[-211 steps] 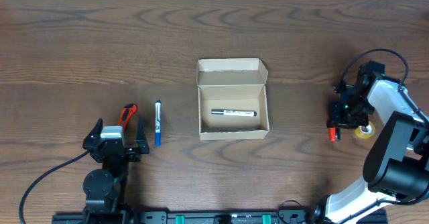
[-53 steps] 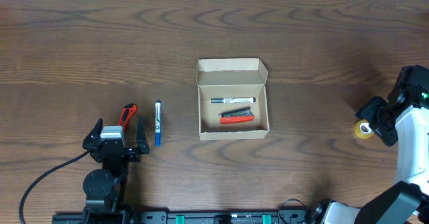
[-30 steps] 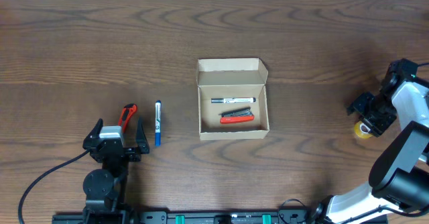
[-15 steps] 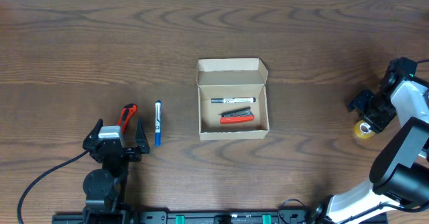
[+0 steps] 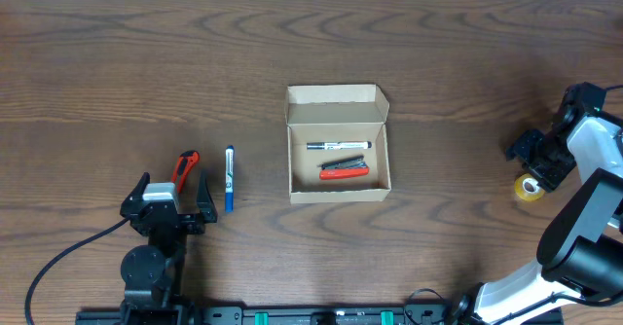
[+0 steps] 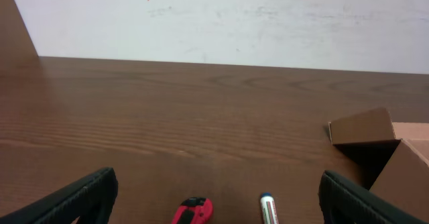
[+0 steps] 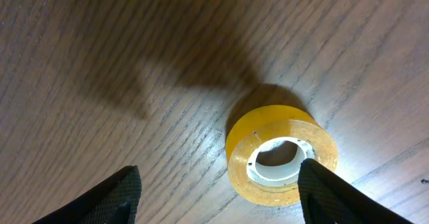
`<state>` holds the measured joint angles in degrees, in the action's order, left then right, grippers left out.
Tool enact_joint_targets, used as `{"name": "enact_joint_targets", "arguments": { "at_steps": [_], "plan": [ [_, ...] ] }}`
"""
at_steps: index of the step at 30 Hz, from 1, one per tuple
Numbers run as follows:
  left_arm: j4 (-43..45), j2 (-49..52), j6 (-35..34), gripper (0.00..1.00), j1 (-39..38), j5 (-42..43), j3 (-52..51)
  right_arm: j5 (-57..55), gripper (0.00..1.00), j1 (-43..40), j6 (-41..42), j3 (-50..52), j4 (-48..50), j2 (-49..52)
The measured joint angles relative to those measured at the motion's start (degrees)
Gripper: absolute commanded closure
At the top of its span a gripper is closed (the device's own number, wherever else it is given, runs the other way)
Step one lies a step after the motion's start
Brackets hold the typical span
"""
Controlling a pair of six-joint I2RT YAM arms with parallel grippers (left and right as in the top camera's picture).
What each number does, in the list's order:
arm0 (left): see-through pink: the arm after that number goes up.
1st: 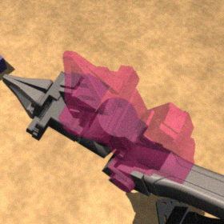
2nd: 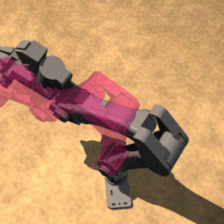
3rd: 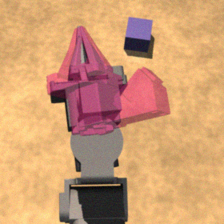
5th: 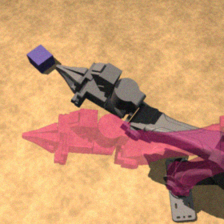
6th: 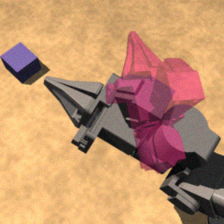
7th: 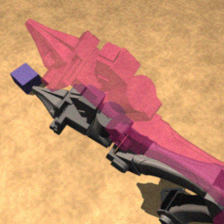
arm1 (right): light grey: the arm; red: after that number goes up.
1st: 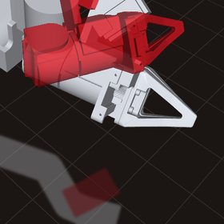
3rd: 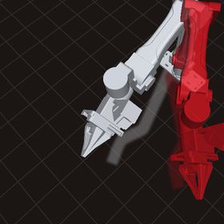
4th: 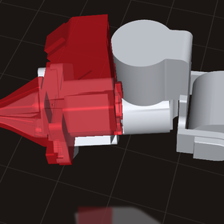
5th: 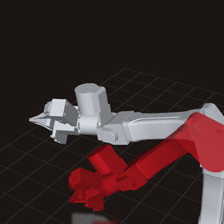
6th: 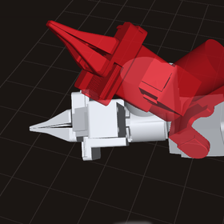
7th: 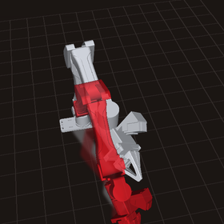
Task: Pack container
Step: 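Lower right gripper and grasp the yellow tape roll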
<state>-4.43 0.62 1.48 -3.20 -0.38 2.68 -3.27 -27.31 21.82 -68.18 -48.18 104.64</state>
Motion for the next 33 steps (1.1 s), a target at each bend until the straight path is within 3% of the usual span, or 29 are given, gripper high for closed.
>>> {"name": "enact_joint_targets", "arguments": {
  "at_steps": [24, 26, 30, 31, 33],
  "plan": [
    [0.0, 0.0, 0.0, 0.05, 0.0, 0.0, 0.0, -0.2, 0.32, 0.0, -0.2, 6.6, 5.9, 1.0],
    [0.0, 0.0, 0.0, 0.05, 0.0, 0.0, 0.0, -0.1, 0.42, 0.0, -0.2, 7.0, 6.5, 0.8],
    [0.0, 0.0, 0.0, 0.05, 0.0, 0.0, 0.0, -0.1, 0.94, 0.0, -1.3, 7.3, 7.5, 0.7],
    [0.0, 0.0, 0.0, 0.05, 0.0, 0.0, 0.0, -0.2, 0.99, 0.0, -1.4, 7.3, 7.6, 0.7],
    [0.0, 0.0, 0.0, 0.05, 0.0, 0.0, 0.0, -0.4, 0.99, 0.0, -1.4, 7.3, 7.5, 0.3]
  ]
}}
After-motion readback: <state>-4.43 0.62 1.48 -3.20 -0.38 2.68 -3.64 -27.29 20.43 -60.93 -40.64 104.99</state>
